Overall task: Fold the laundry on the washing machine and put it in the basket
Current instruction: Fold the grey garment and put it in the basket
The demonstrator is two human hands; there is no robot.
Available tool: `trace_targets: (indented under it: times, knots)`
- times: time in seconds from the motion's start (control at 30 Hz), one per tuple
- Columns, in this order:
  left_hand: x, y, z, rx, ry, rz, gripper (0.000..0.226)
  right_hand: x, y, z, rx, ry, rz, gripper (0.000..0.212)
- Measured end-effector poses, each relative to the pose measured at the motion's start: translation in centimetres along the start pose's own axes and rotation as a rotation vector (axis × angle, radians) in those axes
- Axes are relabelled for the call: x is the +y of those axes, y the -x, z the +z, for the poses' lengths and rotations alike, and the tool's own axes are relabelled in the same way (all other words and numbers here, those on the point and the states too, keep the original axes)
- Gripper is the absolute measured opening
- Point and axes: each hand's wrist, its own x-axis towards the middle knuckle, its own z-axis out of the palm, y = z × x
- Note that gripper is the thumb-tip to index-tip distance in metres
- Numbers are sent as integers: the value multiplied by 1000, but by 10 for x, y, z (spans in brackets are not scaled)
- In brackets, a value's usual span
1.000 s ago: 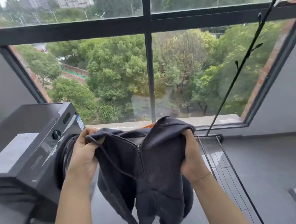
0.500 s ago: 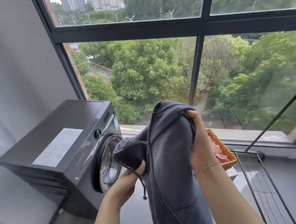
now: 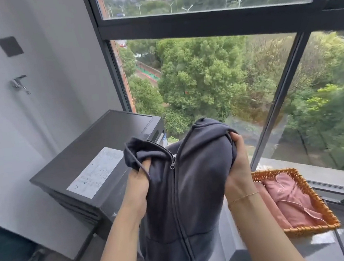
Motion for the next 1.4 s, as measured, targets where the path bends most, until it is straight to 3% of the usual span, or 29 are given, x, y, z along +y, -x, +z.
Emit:
trace_targets:
  times: [0.17, 0.23, 0.33, 0.43, 0.53, 0.7, 0.8, 0.97, 1.1, 1.27, 1.37, 1.4]
  knots:
    - [27, -64, 19, -31, -27, 47, 38, -8, -72, 13, 7, -102, 11, 36]
    - [38, -96, 31, -33, -51, 70, 38, -14, -101, 18, 22, -106, -1, 22]
    - [56, -149, 59, -93, -67, 101, 42, -25, -150, 23, 63, -152, -23, 24]
    - [67, -195, 86, -87, -100, 106, 27, -34, -190, 22, 152, -203, -28, 21]
    - [74, -234, 109, -101, -104, 37, 32, -37, -223, 18, 250, -229, -44, 52]
    - [82, -294, 122, -185, -94, -24, 22, -31, -262, 28, 353, -138, -56, 34]
    - [90, -316, 109, -282, -50, -37, 11, -12, -273, 36, 393, -152, -105, 32]
    - [109, -352, 61, -362, 50, -126, 24, 47, -279, 63, 549, -197, -145, 32]
    - [127, -384, 1, -468, 54, -163, 22, 108, -269, 110, 603, -225, -280, 60]
    - [143, -421, -84, -571, 32, -241, 22, 225, -276, 126, 590, -253, -198, 16]
    - [131, -443, -119, -576, -10, -294, 27, 265, -277, 133, 508, -319, -206, 52]
    - [126, -443, -121, -573, -13, -310, 29, 265, -274, 133, 518, -294, -198, 50]
